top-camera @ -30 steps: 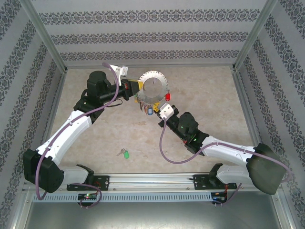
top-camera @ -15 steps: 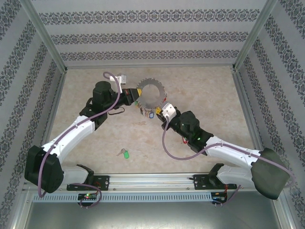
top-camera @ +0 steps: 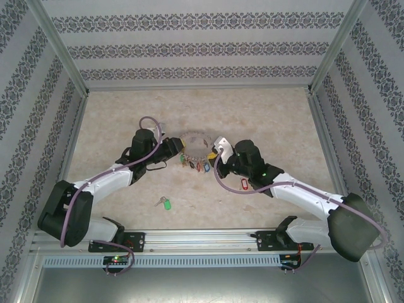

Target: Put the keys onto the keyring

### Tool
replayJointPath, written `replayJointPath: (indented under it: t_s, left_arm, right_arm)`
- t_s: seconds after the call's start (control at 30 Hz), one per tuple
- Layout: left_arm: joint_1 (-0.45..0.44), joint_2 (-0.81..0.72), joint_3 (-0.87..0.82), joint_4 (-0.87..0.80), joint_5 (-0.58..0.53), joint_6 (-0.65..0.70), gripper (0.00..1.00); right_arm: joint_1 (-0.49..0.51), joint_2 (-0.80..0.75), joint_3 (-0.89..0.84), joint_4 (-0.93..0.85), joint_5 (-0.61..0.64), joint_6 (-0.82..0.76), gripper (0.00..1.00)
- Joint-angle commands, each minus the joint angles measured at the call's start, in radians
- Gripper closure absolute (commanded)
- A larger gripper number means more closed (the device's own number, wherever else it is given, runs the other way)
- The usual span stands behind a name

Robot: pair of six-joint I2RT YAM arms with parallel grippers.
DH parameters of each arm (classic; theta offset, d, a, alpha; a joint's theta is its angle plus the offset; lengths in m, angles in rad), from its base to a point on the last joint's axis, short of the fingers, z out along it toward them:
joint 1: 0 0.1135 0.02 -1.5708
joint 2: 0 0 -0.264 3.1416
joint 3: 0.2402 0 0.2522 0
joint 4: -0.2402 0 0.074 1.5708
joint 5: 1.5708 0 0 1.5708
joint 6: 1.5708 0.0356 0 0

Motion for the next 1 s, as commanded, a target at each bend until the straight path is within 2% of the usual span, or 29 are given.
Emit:
replayJointPath:
  t_s: [0.0, 0.37, 0.43, 0.5, 0.63, 0.77, 0.87, 0.97]
  left_arm:
    - [-0.014, 0.018, -0.023, 0.109, -0.010, -0.044, 0.75]
    - [-0.022, 0.045, -0.102, 0.114, -0.029, -0.045, 0.60]
    - [-0.020, 0.032, -0.109, 0.098, -0.037, -0.033, 0.54]
    - [-0.022, 0.007, -0.111, 0.064, -0.054, -0.013, 0.50]
    - [-0.022, -0.059, -0.109, -0.010, -0.104, 0.035, 0.41]
    - [-0.022, -0.131, -0.100, -0.080, -0.163, 0.094, 0.38]
    - [-0.022, -0.188, -0.105, -0.114, -0.229, 0.116, 0.34]
    - [-0.021, -0.231, -0.102, -0.135, -0.278, 0.138, 0.33]
  right_arm:
    - [-0.008, 0.027, 0.054, -0.046, -0.062, 0.027, 1.00]
    - [-0.029, 0.097, 0.188, -0.247, -0.004, -0.031, 1.00]
    - [-0.027, 0.091, 0.199, -0.274, 0.050, -0.061, 1.00]
    - [-0.010, 0.082, 0.203, -0.289, 0.155, -0.117, 1.00]
    - [0.047, 0.067, 0.193, -0.296, 0.280, -0.365, 1.00]
    - [0.142, 0.097, 0.196, -0.278, 0.483, -0.599, 1.00]
    - [0.198, 0.108, 0.193, -0.262, 0.479, -0.625, 1.00]
    - [0.279, 0.141, 0.145, -0.187, 0.541, -0.676, 1.00]
